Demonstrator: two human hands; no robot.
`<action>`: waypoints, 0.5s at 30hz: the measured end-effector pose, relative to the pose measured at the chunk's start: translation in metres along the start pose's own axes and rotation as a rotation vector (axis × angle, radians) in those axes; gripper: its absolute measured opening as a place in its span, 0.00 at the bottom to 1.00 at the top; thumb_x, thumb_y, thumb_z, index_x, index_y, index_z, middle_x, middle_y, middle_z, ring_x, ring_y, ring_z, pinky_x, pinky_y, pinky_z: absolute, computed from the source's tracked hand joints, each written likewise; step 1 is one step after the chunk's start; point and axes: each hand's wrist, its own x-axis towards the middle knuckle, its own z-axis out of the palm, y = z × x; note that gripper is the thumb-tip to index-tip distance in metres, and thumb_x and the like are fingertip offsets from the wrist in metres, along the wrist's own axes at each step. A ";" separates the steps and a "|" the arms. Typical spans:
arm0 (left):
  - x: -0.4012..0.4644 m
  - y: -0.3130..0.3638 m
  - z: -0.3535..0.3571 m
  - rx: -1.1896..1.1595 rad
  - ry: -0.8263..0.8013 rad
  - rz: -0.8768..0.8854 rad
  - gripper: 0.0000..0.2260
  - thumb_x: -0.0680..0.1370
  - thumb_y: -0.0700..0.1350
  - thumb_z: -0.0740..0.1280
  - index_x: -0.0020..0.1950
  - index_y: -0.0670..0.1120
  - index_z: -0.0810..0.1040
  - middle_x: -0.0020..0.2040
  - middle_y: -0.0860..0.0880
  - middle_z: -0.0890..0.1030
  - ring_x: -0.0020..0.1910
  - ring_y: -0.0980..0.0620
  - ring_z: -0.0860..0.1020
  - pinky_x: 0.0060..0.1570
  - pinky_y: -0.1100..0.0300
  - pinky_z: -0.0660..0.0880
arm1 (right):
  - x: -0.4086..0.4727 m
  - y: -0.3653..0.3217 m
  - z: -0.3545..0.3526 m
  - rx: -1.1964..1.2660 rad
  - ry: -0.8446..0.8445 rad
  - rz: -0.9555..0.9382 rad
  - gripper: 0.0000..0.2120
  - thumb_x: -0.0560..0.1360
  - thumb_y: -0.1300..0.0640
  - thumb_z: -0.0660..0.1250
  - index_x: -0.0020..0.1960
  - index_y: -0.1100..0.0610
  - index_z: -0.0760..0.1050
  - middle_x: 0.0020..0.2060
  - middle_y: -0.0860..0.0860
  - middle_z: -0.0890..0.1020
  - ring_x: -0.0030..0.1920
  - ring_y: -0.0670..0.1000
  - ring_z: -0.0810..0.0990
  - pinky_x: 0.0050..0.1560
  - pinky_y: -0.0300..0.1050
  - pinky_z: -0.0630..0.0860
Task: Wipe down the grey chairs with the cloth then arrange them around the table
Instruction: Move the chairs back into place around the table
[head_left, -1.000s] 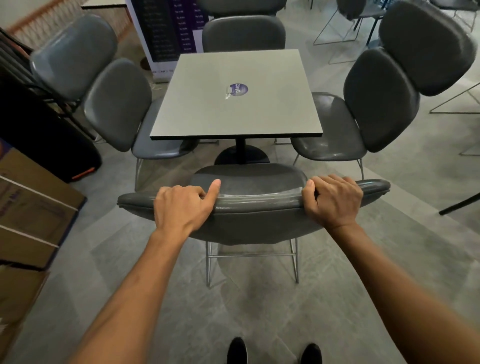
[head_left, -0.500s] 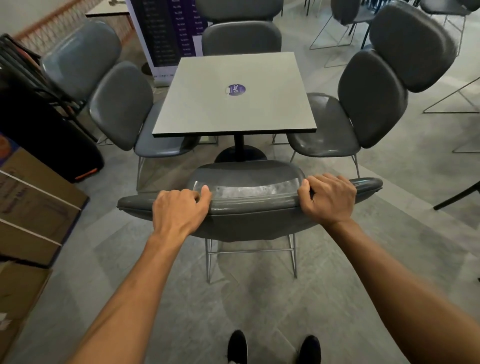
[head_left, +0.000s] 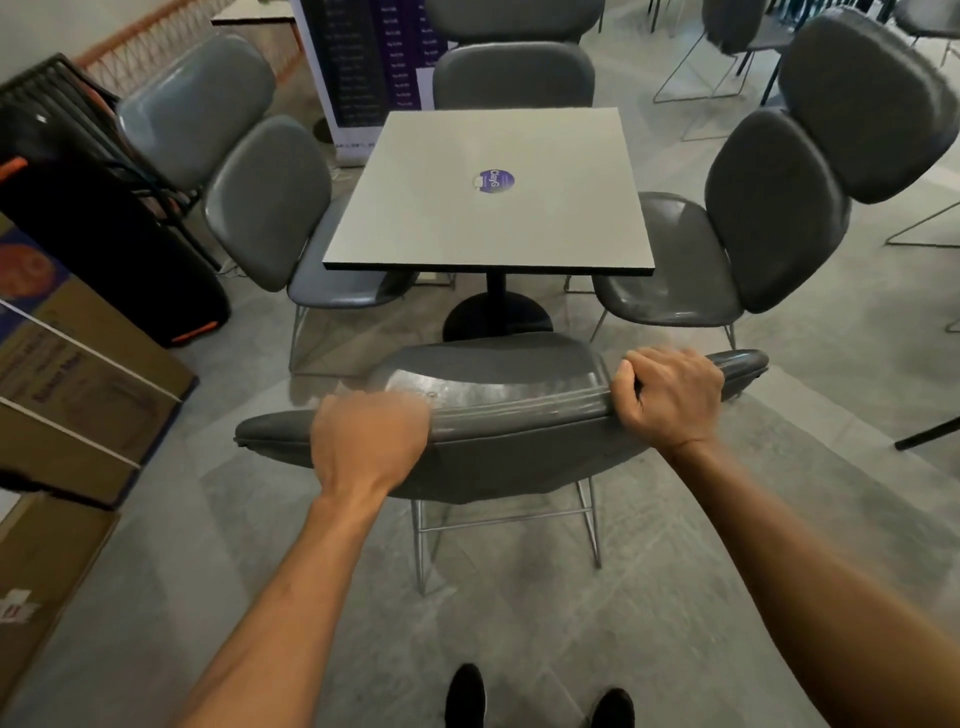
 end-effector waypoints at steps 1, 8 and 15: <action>-0.001 -0.002 -0.001 -0.006 0.024 0.003 0.22 0.79 0.53 0.56 0.26 0.49 0.72 0.24 0.52 0.68 0.27 0.51 0.68 0.42 0.52 0.70 | -0.004 -0.003 0.001 0.000 0.012 -0.001 0.19 0.78 0.51 0.56 0.30 0.55 0.73 0.27 0.50 0.76 0.28 0.51 0.71 0.34 0.48 0.70; 0.005 -0.006 0.009 -0.042 0.138 0.022 0.21 0.77 0.50 0.59 0.25 0.45 0.74 0.24 0.47 0.72 0.24 0.45 0.70 0.34 0.53 0.71 | -0.005 -0.002 0.007 0.000 0.060 0.007 0.19 0.78 0.53 0.58 0.29 0.55 0.73 0.26 0.50 0.76 0.28 0.52 0.71 0.34 0.50 0.70; 0.051 -0.011 0.019 -0.034 0.229 0.087 0.18 0.75 0.48 0.60 0.25 0.45 0.75 0.24 0.47 0.73 0.25 0.47 0.68 0.32 0.58 0.63 | 0.022 -0.001 0.025 -0.009 0.080 0.047 0.18 0.77 0.54 0.59 0.29 0.55 0.71 0.26 0.51 0.76 0.27 0.52 0.71 0.34 0.49 0.70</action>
